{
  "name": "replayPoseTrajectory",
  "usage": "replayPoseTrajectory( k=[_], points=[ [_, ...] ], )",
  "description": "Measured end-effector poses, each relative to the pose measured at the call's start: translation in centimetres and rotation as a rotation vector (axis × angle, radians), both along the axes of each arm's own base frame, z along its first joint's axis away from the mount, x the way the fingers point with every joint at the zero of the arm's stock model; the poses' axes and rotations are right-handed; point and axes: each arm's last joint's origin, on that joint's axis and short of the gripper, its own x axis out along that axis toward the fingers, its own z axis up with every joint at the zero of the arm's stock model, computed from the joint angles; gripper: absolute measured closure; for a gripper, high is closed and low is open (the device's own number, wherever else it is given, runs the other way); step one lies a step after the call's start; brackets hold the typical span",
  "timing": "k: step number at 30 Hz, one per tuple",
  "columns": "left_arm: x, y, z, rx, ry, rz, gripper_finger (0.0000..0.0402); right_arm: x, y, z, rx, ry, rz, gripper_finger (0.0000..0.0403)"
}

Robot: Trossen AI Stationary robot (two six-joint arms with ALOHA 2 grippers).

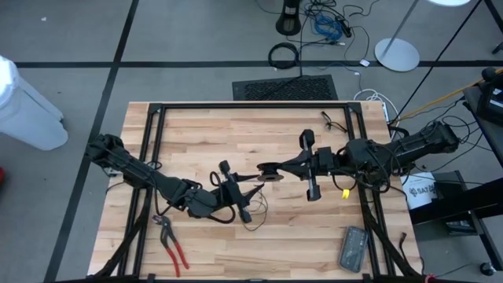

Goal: Coil cords
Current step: Uncoil the black wire from the black spool

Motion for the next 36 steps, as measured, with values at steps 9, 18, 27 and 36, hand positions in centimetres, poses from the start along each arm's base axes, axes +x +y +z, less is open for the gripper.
replayPoseTrajectory(
  k=[9, 18, 27, 36],
  points=[
    [0.0, 0.0, 0.0, -0.004, -0.001, -0.023, 0.0258, 0.0, 0.0, 0.0, 0.000, 0.000, 0.000, 0.0403],
    [0.3, 0.3, -0.1, -0.009, 0.001, -0.039, 0.0279, 0.0, 0.0, 0.2, 0.005, -0.017, 0.001, 0.0403],
    [0.4, 0.5, -0.1, 0.021, 0.014, -0.012, 0.0391, 0.0, 0.0, 0.2, 0.008, -0.021, 0.007, 0.0403],
    [-2.4, -0.7, 2.0, 0.132, 0.027, 0.106, 0.0397, 0.0, 0.0, 0.1, 0.000, -0.011, 0.006, 0.0403]
  ],
)
